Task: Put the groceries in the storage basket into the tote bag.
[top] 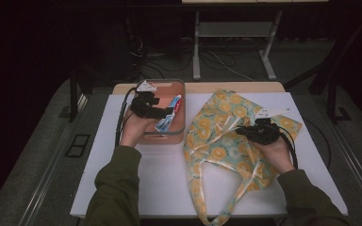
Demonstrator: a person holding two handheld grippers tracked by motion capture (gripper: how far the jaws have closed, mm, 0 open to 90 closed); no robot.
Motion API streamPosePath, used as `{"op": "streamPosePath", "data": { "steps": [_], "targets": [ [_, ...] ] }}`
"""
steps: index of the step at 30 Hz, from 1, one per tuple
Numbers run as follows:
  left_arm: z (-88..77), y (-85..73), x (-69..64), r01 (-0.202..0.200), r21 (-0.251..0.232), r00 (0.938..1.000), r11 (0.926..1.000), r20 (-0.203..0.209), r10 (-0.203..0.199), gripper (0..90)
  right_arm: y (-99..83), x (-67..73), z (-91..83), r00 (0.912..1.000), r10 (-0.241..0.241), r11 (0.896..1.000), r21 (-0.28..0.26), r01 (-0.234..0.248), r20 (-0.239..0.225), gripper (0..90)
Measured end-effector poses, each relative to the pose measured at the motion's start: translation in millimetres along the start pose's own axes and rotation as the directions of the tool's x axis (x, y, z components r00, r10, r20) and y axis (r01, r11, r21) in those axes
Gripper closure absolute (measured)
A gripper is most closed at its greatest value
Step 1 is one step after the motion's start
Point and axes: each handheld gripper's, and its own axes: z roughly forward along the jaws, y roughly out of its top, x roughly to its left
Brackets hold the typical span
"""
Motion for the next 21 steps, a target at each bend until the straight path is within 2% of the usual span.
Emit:
{"op": "streamPosePath", "data": {
  "steps": [4, 7, 11, 13, 17, 21],
  "targets": [
    [15.4, 5.0, 8.1, -0.004, 0.012, 0.9999, 0.9999, -0.015, 0.004, 23.6, 0.0, 0.3, -0.5, 1.0000, 0.002, 1.000, -0.001, -0.002, -0.004, 88.7],
    [26.5, 4.7, 12.2, -0.008, 0.040, 0.9996, 0.9992, -0.025, 0.009, 22.6, -0.1, 0.1, -1.8, 1.0000, 0.003, 1.000, -0.007, -0.003, -0.006, 88.7],
    [40.0, -0.3, 17.6, 0.022, 0.078, 0.9990, 0.9967, -0.041, -0.019, 22.1, -0.3, 0.0, -3.4, 0.9999, 0.007, 1.000, -0.009, -0.007, -0.009, 88.7],
    [47.3, -4.3, 19.2, 0.024, 0.115, 0.9985, 0.9931, -0.051, -0.018, 21.2, -0.5, -0.2, -3.6, 0.9999, 0.006, 1.000, -0.010, -0.006, -0.010, 88.7],
    [60.9, -10.5, 20.5, 0.020, 0.194, 0.9983, 0.9807, -0.057, -0.010, 20.0, -0.8, -0.5, -3.7, 0.9999, 0.009, 1.000, -0.012, -0.009, -0.011, 88.7],
    [71.6, -13.3, 22.0, 0.019, 0.278, 0.9971, 0.9605, -0.076, 0.002, 19.3, -1.7, -0.2, -3.4, 0.9999, 0.009, 1.000, -0.008, -0.009, -0.012, 88.7]
  ]
}}
